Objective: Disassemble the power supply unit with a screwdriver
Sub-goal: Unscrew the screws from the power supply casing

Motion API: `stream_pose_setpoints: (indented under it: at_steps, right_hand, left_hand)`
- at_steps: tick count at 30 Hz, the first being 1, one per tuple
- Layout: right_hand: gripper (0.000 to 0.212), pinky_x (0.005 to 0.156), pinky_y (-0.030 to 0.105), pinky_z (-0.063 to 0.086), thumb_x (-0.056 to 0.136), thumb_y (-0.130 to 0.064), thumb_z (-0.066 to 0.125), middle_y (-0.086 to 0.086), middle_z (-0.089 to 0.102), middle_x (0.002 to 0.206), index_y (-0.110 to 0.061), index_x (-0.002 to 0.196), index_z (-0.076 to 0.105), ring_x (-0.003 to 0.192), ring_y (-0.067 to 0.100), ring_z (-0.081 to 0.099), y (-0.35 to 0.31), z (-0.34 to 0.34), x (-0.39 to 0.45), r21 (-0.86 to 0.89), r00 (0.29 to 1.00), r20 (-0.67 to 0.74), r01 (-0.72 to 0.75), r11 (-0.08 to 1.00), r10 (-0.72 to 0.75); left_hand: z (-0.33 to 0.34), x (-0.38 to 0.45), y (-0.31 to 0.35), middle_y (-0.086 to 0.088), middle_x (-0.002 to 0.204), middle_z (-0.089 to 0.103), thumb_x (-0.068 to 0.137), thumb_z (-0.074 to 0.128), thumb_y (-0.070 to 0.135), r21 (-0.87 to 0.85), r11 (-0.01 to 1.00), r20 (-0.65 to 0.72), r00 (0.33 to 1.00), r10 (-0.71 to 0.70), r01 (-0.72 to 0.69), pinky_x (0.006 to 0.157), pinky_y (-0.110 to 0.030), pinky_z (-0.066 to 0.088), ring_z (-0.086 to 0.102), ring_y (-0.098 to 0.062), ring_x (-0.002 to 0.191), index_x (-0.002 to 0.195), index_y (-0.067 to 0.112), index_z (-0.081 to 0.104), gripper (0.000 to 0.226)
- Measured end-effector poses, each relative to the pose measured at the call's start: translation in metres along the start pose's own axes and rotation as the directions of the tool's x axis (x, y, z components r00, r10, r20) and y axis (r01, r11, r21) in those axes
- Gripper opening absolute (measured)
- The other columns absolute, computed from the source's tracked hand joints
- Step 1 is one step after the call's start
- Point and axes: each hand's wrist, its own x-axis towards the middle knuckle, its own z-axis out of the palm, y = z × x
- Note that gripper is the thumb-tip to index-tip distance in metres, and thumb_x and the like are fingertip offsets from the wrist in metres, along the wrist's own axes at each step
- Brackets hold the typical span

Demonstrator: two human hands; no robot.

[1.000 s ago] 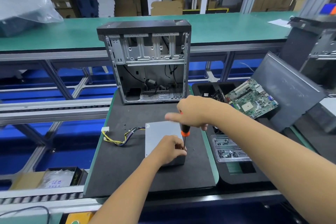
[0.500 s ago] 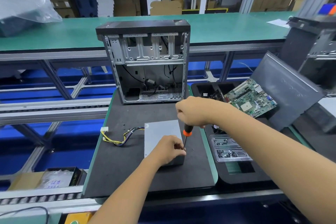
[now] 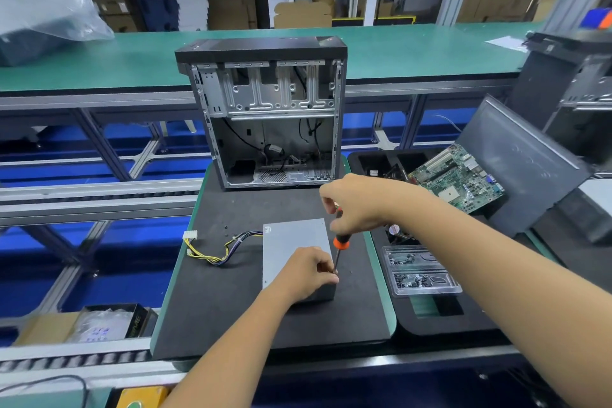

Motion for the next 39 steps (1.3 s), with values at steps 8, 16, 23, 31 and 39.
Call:
stream_pose_setpoints:
  at_steps: [8,16,23,31,39]
  right_hand:
    - [0.051,0.054,0.029,0.047,0.095,-0.054,0.040,0.011,0.068,0.070,-0.007,0.087,0.055,0.049,0.022,0.065,-0.0043,0.0031,0.0002,-0.004,0.998,0.006,-0.069,0.998,0.069]
    - [0.023,0.062,0.028,0.043,0.078,-0.022,0.067,-0.011,0.051,0.081,-0.018,0.098,0.057,0.078,0.013,0.052,-0.0023,0.0001,-0.0051,0.078,0.997,-0.016,0.074,0.994,-0.073]
    - [0.021,0.057,0.030,0.046,0.094,-0.025,0.045,0.007,0.064,0.080,-0.008,0.090,0.057,0.067,0.025,0.060,-0.0047,0.0056,0.0010,-0.067,1.000,-0.027,-0.004,0.998,0.002]
    - [0.033,0.054,0.026,0.042,0.087,-0.044,0.060,-0.001,0.064,0.076,-0.011,0.090,0.060,0.064,0.016,0.059,0.0012,0.0043,-0.0050,-0.048,0.999,-0.040,0.021,0.999,-0.023]
    - [0.014,0.053,0.029,0.033,0.096,-0.018,0.042,-0.001,0.048,0.072,-0.011,0.087,0.050,0.064,0.019,0.045,-0.0056,0.0049,0.0000,-0.020,0.998,-0.065,-0.014,1.000,0.012]
  left_hand:
    - [-0.0002,-0.0005,0.0017,0.009,0.078,0.064,0.074,0.077,0.018,0.000,1.000,0.002,1.000,-0.022,0.022,0.062,-0.008,0.039,0.056,0.004,0.067,0.057,0.029,0.057,0.029]
    - [-0.0003,-0.0014,0.0012,0.008,0.079,0.065,0.074,0.077,0.017,-0.007,1.000,-0.001,1.000,-0.025,0.025,0.061,-0.006,0.039,0.056,0.006,0.067,0.060,0.025,0.059,0.024]
    - [-0.0005,-0.0016,0.0009,0.012,0.076,0.061,0.075,0.077,0.018,0.010,1.000,0.004,1.000,-0.022,0.022,0.060,-0.007,0.037,0.055,0.003,0.065,0.062,0.024,0.060,0.022]
    - [-0.0006,-0.0023,0.0034,0.005,0.083,0.066,0.075,0.077,0.018,0.028,0.999,-0.001,1.000,-0.020,0.020,0.066,-0.016,0.043,0.058,-0.008,0.072,0.066,0.021,0.063,0.017]
    - [-0.0004,-0.0034,0.0042,0.003,0.083,0.066,0.075,0.077,0.017,0.015,1.000,-0.016,1.000,-0.026,0.026,0.065,-0.016,0.044,0.060,-0.007,0.073,0.055,0.029,0.054,0.032]
